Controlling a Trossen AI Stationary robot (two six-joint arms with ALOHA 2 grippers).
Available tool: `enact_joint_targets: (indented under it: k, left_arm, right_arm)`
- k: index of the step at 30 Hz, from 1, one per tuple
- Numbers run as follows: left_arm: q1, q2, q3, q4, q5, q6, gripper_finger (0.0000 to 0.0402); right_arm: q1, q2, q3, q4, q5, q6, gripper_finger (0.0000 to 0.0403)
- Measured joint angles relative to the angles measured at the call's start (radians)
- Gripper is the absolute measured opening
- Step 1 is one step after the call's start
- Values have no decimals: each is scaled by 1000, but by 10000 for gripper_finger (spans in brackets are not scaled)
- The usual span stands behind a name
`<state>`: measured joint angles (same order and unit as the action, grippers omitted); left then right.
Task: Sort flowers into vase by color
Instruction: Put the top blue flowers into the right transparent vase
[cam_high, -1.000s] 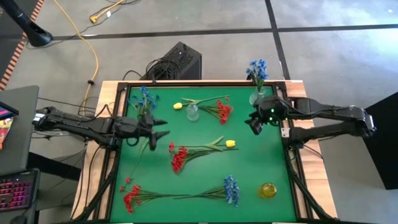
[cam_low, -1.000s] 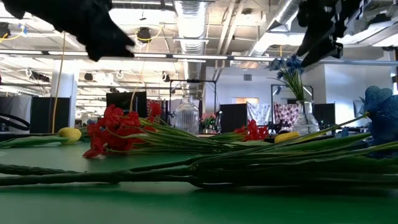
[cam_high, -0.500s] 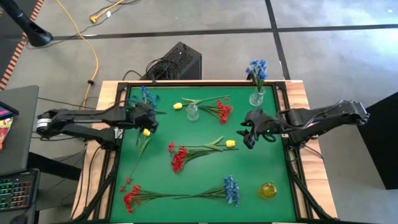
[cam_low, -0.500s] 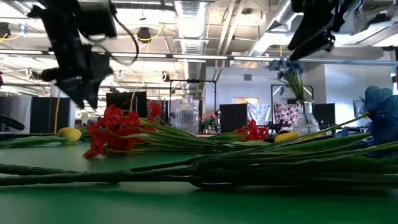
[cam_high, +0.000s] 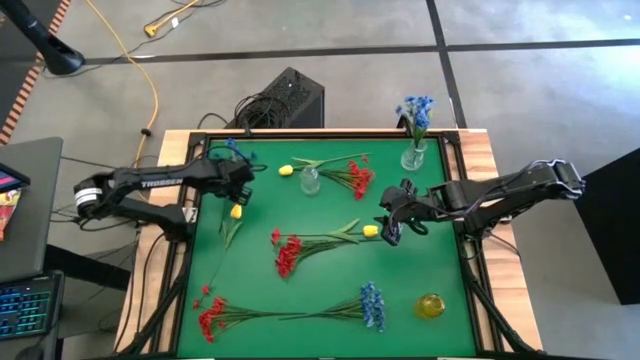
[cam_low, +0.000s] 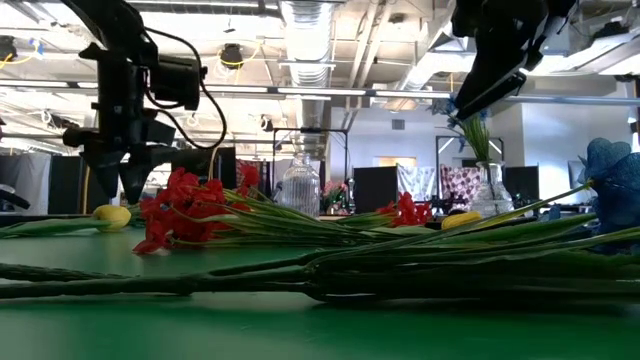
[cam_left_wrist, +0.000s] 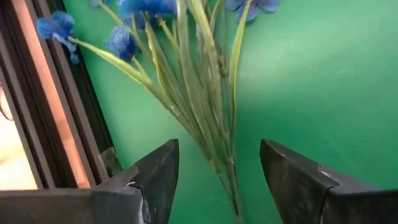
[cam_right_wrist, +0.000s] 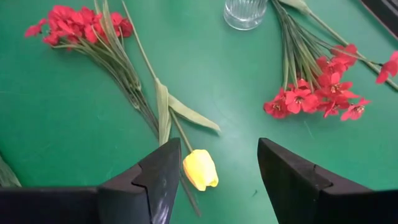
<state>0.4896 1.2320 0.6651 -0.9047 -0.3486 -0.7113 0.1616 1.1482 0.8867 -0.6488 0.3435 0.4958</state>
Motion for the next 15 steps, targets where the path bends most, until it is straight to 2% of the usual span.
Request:
enact_joint_targets:
  k: [5, 15]
  left_arm:
    - [16, 27, 0, 2, 7, -11, 210]
    - [16, 113, -1, 19, 36, -5, 173]
  right_arm:
    - [0, -1, 0, 6, 1, -25, 240]
    - [0, -1, 0, 8, 3, -34, 240]
